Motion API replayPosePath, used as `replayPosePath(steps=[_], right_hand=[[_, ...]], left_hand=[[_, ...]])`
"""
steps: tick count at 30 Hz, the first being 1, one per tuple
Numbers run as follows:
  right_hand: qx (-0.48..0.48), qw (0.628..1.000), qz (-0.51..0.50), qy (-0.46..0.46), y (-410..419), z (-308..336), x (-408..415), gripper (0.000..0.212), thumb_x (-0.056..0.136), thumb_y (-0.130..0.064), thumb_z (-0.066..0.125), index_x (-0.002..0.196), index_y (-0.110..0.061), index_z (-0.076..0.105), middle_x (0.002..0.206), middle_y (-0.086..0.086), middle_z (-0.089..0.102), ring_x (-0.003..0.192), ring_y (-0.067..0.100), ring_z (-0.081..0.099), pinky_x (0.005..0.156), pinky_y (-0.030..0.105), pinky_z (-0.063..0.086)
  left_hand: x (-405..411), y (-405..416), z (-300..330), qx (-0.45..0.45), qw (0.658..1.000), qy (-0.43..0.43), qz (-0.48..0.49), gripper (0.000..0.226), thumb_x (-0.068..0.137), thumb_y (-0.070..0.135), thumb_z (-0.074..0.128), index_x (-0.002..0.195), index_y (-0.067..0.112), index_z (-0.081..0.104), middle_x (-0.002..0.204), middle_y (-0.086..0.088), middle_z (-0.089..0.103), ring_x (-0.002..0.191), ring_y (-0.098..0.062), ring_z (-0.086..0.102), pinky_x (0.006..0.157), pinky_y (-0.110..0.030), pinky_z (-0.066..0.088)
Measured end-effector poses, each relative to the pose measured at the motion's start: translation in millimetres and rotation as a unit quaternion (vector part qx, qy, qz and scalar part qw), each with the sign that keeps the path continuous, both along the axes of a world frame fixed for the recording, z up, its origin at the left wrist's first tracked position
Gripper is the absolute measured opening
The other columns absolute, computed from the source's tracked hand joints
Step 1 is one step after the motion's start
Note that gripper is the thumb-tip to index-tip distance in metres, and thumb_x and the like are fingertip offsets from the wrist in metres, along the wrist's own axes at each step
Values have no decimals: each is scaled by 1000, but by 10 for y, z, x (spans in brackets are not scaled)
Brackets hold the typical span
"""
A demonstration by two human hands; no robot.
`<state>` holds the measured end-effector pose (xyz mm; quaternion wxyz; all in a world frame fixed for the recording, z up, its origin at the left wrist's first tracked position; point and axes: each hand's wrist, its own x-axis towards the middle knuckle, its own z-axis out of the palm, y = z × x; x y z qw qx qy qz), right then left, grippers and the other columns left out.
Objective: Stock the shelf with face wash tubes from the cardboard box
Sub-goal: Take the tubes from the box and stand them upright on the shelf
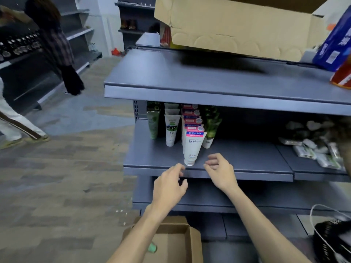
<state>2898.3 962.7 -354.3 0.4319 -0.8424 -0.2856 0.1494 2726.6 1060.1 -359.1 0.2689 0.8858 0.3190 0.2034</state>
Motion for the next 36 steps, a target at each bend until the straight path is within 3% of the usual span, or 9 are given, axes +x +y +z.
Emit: replayPosePath(steps=[5,16,24,31,36], right_hand=[[-11,1000,-13,-1,7,20,-487,26,89,-24,67,113,-22,57,97,-8,69,82,1,66,67,8,44],[-74,996,26,32,-126,-253,-1224,28,88,-25,66,114,-26,57,90,-13,71,78,-3,66,61,6,42],[-85,994,54,49,-284,-338,-1311,27,90,-25,65,116,-25,56,92,-13,71,78,-7,64,62,-1,40],[-106,989,78,66,-546,-448,-1273,29,92,-25,64,119,-24,54,96,-10,70,86,2,64,65,0,38],[-128,984,82,88,-708,-632,-1144,30,91,-23,65,120,-20,55,91,-10,68,78,2,64,67,5,42]], left_hand=[[-363,153,-39,-15,1000,-2,-11,29,84,34,61,113,32,54,99,18,63,86,-1,59,70,-22,45],[-998,172,-219,-39,999,2,10,31,84,32,64,114,30,56,97,16,64,86,-4,60,73,-30,52],[-1195,-81,-351,-50,998,23,22,29,84,33,65,112,31,56,96,16,65,86,-2,61,72,-25,51],[-1142,-276,-507,-68,996,63,14,30,85,31,64,114,29,56,99,14,65,88,-4,63,75,-29,53],[-1097,-398,-783,-102,989,101,28,31,78,30,68,108,32,58,91,16,66,81,-4,66,72,-29,54]])
